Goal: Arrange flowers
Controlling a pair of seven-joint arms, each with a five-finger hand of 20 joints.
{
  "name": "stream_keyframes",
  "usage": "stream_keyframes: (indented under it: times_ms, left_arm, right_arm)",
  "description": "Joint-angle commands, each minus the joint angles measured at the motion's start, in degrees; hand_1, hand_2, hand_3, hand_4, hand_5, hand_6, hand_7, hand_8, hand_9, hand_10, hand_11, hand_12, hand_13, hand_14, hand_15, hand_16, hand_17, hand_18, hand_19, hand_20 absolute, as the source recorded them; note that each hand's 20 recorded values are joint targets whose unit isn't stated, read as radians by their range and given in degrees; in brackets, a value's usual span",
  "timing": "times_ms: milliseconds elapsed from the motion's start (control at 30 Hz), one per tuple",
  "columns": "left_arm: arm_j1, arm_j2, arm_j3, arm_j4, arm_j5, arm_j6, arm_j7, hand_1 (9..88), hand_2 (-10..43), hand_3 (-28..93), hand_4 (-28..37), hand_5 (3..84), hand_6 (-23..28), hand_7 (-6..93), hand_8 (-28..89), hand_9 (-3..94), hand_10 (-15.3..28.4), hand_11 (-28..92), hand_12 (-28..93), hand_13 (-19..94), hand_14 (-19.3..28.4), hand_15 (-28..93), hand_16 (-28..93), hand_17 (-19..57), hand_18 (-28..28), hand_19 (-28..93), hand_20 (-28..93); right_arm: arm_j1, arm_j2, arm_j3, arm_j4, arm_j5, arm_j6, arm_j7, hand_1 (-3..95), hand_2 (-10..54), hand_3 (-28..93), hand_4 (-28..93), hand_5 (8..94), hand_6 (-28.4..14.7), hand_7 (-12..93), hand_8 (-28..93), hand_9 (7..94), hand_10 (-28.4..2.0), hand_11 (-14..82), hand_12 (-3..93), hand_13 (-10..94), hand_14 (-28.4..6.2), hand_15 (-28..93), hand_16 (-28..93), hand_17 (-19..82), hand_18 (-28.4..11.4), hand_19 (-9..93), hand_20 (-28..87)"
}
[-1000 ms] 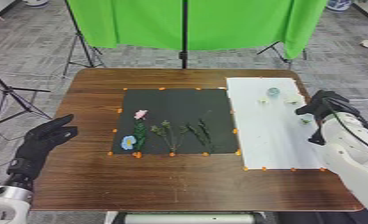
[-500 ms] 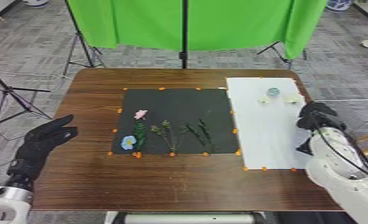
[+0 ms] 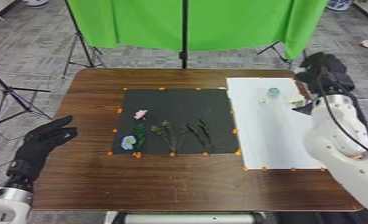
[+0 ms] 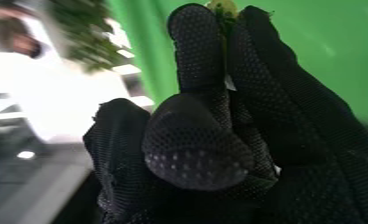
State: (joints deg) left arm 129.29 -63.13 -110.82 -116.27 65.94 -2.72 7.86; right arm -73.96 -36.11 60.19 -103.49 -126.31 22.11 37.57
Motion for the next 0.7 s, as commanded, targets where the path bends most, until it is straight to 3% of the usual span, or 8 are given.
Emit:
stream_keyframes:
  times_ms: [33,333,700]
  left_arm:
    - [0.4,0.07,0.50,-0.03,0.01,-0.27,-0.52,39.1,-5.5,65,-7.8,42.7,5.4,9.7,-7,47.5,14.3,17,9,40,17.3,16,-4,10.2,14.1,18,16]
    - [-0.9,0.86,1.35,0.49,0.03,-0.45,-0.61,39.2,-5.4,65,-7.9,42.7,5.5,9.7,-7,47.5,14.2,17,9,40,17.3,16,-4,10.2,14.1,18,16]
    - [-1.5,1.32,1.95,0.76,-0.08,-0.80,-0.82,38.9,-5.7,65,-7.9,42.8,5.5,9.6,-7,47.5,14.2,17,9,40,17.3,16,-4,10.2,14.1,18,16]
  right_arm:
    - [20.1,-12.1,-12.2,-4.0,4.8,-1.1,-11.0,65.0,-9.5,57,-17,78.9,-0.3,24,8,88.8,-9.0,10.0,43.4,92,0.5,63,33,63,-14.2,93,56]
    - [30.3,-22.8,-30.6,3.0,11.4,-11.7,-17.4,64.3,-9.5,58,-17,78.5,0.3,25,8,88.7,-8.5,9.8,43.6,92,0.6,64,33,63,-14.0,93,58]
    - [29.0,-27.5,-34.2,9.3,12.4,-20.1,-17.3,63.8,-9.5,58,-18,78.0,0.7,26,7,88.5,-8.1,9.4,43.6,92,0.6,64,33,63,-14.0,93,58]
